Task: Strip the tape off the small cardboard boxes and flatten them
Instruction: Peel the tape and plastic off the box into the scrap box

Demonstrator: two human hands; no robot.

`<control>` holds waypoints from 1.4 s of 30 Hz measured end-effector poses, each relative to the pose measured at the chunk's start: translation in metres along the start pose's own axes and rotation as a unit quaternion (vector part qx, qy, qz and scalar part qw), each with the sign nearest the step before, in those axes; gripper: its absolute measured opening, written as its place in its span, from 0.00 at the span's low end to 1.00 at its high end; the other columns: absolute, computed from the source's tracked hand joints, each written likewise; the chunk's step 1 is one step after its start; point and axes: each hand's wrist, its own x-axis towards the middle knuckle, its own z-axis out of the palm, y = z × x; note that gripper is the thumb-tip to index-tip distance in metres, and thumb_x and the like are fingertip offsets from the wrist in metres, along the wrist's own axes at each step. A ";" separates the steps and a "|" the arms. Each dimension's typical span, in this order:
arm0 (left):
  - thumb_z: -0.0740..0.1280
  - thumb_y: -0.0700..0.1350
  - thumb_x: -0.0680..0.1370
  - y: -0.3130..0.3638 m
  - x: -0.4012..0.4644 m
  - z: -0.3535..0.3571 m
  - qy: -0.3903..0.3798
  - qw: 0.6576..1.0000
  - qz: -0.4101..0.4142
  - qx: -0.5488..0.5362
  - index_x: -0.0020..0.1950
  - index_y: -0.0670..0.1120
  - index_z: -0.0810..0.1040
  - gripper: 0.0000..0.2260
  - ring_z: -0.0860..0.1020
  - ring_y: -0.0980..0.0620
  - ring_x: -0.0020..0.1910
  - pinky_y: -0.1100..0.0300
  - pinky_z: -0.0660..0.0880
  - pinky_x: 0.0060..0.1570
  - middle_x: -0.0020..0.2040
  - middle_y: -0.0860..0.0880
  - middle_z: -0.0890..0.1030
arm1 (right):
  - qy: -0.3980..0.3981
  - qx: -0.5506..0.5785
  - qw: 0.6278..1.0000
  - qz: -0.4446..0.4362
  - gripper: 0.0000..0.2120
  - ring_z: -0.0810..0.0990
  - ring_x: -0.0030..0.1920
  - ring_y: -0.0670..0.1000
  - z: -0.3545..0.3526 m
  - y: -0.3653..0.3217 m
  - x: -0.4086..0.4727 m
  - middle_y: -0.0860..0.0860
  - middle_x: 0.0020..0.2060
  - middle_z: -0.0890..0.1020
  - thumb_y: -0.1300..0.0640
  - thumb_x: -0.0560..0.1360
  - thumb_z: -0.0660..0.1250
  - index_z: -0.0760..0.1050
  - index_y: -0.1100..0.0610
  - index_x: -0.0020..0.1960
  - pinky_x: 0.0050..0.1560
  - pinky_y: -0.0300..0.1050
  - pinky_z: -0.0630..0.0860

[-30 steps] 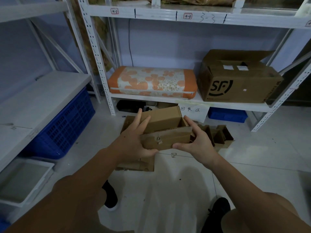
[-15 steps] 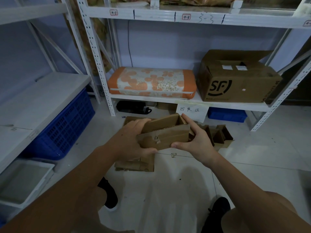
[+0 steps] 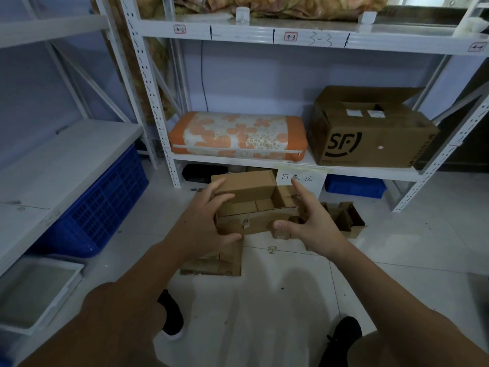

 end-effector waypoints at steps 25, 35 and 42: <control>0.68 0.83 0.56 0.016 0.015 -0.017 -0.211 0.972 -0.070 -0.076 0.85 0.54 0.47 0.67 0.48 0.52 0.82 0.39 0.56 0.79 0.82 0.67 0.39 | -0.144 0.172 0.968 0.109 0.50 0.74 0.67 0.51 -0.010 0.012 0.008 0.46 0.69 0.68 0.62 0.67 0.79 0.58 0.42 0.81 0.64 0.50 0.79; 0.69 0.74 0.65 0.018 0.009 -0.014 -0.164 0.983 -0.071 -0.044 0.85 0.55 0.52 0.54 0.53 0.54 0.80 0.48 0.59 0.77 0.82 0.66 0.45 | -0.123 0.186 0.972 0.078 0.54 0.76 0.67 0.53 -0.005 0.014 0.006 0.46 0.69 0.71 0.60 0.62 0.84 0.60 0.40 0.79 0.64 0.56 0.79; 0.64 0.72 0.75 -0.007 0.002 -0.009 -0.188 0.957 -0.118 -0.185 0.62 0.81 0.71 0.15 0.54 0.51 0.81 0.49 0.58 0.76 0.75 0.67 0.58 | -0.119 0.168 0.976 0.065 0.52 0.75 0.66 0.51 -0.009 0.013 0.001 0.44 0.67 0.70 0.61 0.63 0.81 0.59 0.41 0.79 0.65 0.53 0.78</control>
